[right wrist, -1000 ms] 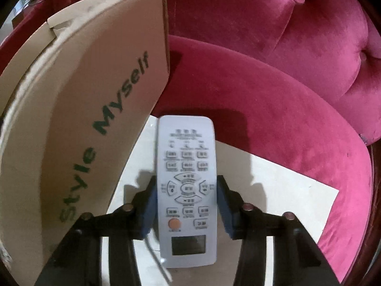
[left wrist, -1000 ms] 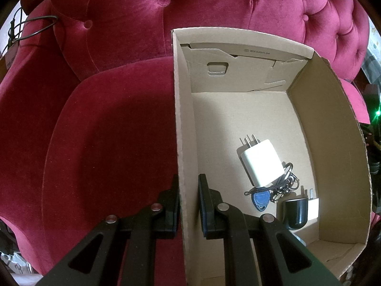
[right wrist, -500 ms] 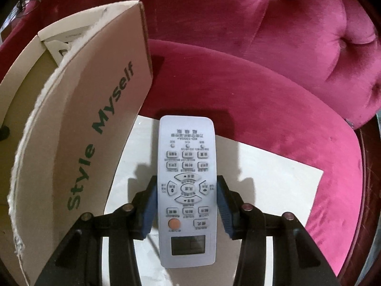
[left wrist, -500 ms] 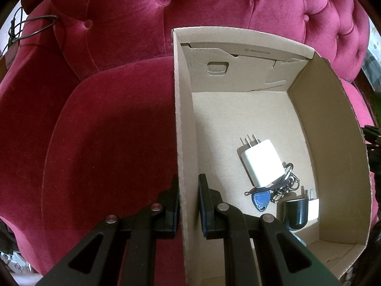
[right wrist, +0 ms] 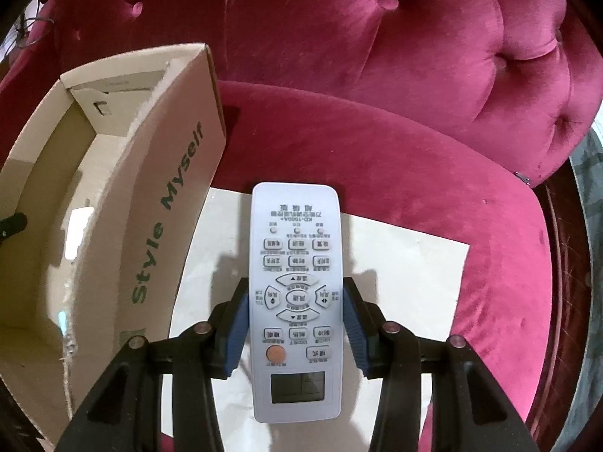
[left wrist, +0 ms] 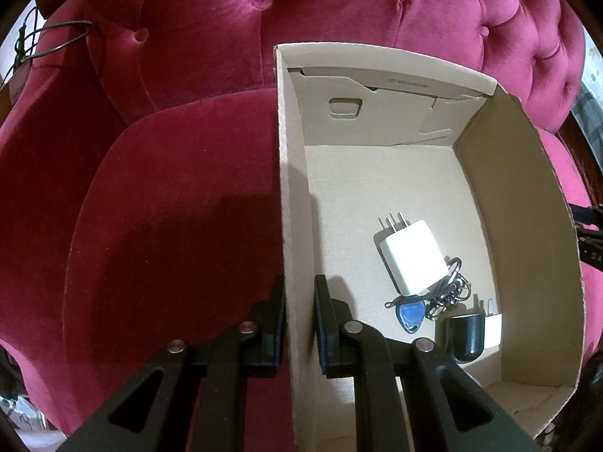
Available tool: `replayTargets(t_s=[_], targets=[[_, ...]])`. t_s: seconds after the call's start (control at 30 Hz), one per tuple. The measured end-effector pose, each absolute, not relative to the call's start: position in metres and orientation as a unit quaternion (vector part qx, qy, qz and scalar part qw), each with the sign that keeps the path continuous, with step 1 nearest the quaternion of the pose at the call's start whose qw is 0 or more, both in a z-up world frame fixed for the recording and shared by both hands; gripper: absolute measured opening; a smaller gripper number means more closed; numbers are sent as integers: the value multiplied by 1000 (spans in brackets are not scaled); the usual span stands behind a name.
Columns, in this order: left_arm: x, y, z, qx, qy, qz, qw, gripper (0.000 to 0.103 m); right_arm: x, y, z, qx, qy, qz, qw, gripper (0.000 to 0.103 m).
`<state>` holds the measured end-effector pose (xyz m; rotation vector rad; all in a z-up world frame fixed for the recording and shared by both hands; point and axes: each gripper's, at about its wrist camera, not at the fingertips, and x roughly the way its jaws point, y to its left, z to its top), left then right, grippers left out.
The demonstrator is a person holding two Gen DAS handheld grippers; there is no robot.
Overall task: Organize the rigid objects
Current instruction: 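Lift the white remote with the right gripper and carry it into the box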
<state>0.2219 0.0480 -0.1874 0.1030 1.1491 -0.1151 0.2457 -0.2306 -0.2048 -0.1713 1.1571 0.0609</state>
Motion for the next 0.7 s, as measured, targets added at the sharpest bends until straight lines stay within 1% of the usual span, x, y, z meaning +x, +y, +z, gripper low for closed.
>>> replayTargets(t_s=[0.7], targets=[[222, 54, -186, 36, 544, -59, 836, 14, 224, -219, -151, -75, 513, 0, 855, 49]])
